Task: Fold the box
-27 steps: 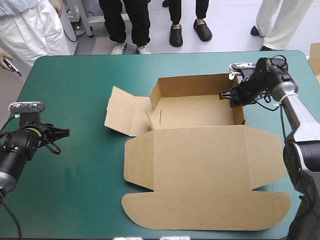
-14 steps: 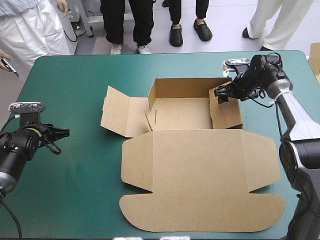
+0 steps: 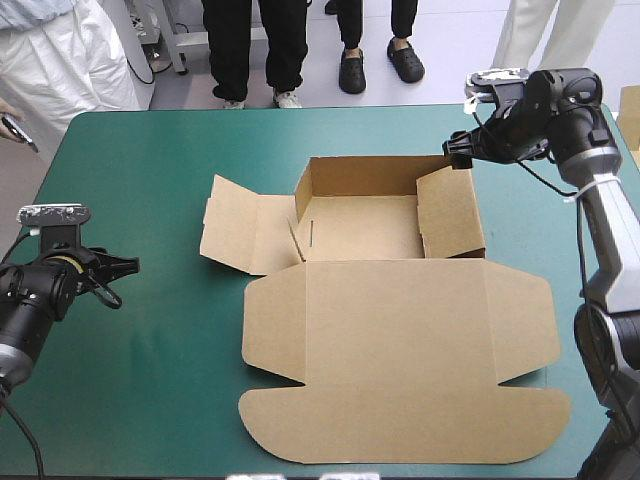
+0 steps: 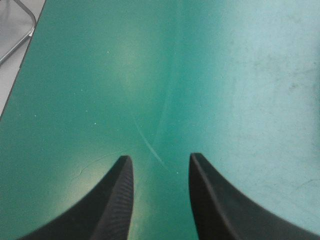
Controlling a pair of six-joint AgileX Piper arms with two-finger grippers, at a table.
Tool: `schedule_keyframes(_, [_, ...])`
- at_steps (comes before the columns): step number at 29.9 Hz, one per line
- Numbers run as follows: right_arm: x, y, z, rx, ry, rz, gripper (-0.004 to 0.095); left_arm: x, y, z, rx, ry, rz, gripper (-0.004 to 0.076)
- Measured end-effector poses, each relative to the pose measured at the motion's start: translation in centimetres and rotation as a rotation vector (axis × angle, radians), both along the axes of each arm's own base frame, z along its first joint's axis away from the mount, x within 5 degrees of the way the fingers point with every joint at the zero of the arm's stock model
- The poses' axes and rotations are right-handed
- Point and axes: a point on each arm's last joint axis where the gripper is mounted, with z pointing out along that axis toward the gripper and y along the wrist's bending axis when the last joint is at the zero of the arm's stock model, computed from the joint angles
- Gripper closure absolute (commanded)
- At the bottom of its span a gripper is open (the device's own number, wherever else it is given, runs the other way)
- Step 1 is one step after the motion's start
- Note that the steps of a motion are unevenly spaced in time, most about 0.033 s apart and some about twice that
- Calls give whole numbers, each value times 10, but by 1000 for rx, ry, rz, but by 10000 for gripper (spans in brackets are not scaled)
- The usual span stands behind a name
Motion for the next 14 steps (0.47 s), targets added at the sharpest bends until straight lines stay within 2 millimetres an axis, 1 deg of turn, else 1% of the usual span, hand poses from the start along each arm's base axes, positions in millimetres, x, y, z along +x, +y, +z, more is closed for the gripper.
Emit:
schedule_keyframes(4, [-22, 11, 28, -9, -72, 16, 173, 0, 0, 0, 1, 1, -2, 461])
schedule_keyframes(8, [-37, 22, 43, 3, -113, 40, 174, 0, 0, 0, 4, 1, -5, 461])
schedule_keyframes(11, [-42, 25, 46, -1, -118, 46, 174, 0, 0, 0, 7, 2, -9, 461])
schedule_keyframes(14, [-42, 22, 35, -57, -91, 37, 174, 0, 0, 0, 9, 3, -12, 461])
